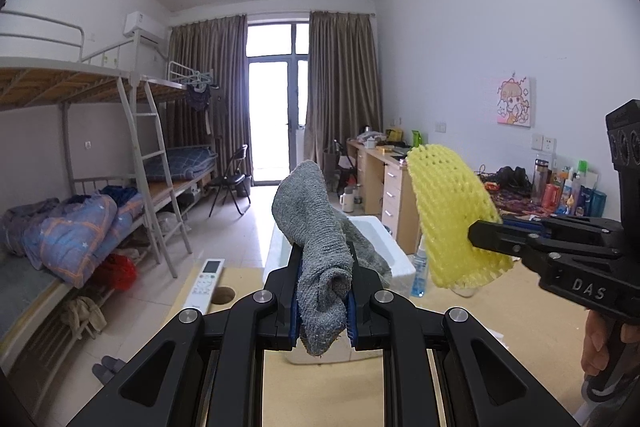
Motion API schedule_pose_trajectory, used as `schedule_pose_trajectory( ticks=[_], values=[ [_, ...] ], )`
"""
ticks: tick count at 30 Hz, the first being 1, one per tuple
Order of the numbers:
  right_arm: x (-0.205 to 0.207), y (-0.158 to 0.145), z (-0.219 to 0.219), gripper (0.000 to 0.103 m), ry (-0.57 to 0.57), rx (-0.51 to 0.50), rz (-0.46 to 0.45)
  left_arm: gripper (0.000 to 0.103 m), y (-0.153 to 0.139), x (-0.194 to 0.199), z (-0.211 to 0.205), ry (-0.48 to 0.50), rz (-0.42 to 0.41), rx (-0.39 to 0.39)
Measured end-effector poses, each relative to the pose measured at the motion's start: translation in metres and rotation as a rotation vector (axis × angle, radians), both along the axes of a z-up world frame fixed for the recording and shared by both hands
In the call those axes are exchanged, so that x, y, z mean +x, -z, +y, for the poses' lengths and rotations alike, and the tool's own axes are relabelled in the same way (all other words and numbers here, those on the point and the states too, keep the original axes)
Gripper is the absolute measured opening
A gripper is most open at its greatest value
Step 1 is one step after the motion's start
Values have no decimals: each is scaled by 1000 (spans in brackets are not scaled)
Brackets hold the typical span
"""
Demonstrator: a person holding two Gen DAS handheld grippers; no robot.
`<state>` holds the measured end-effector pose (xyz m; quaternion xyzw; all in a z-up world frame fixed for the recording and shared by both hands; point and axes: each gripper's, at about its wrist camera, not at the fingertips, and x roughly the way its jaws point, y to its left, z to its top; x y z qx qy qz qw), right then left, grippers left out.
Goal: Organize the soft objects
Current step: 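Carry the sock in the left tool while the right tool carries the net to the foam box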
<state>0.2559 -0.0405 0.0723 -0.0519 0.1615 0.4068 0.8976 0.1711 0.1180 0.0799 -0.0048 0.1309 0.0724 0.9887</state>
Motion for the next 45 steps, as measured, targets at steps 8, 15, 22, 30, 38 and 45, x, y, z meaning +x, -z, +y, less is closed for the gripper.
schedule_pose_trajectory(
  ticks=[8, 15, 22, 30, 38, 45],
  values=[
    [26, 0, 21, 16, 1, -38, -1, 18, -6, 23, 16, -5, 4, 6],
    [48, 1, 35, 16, 16, -54, 15, 18, -3, 48, 24, -19, 18, 12],
    [63, 1, 49, 16, 4, -53, 35, 18, -7, 72, 30, -21, 28, 10],
    [81, 7, 61, 16, 11, -64, 40, 18, -4, 99, 36, -26, 67, 12],
    [85, 11, 66, 16, 25, -74, 53, 18, -2, 107, 33, -28, 87, 12],
    [77, 4, 55, 16, 65, -77, 48, 18, -4, 118, 19, 4, 96, 28]
  ],
)
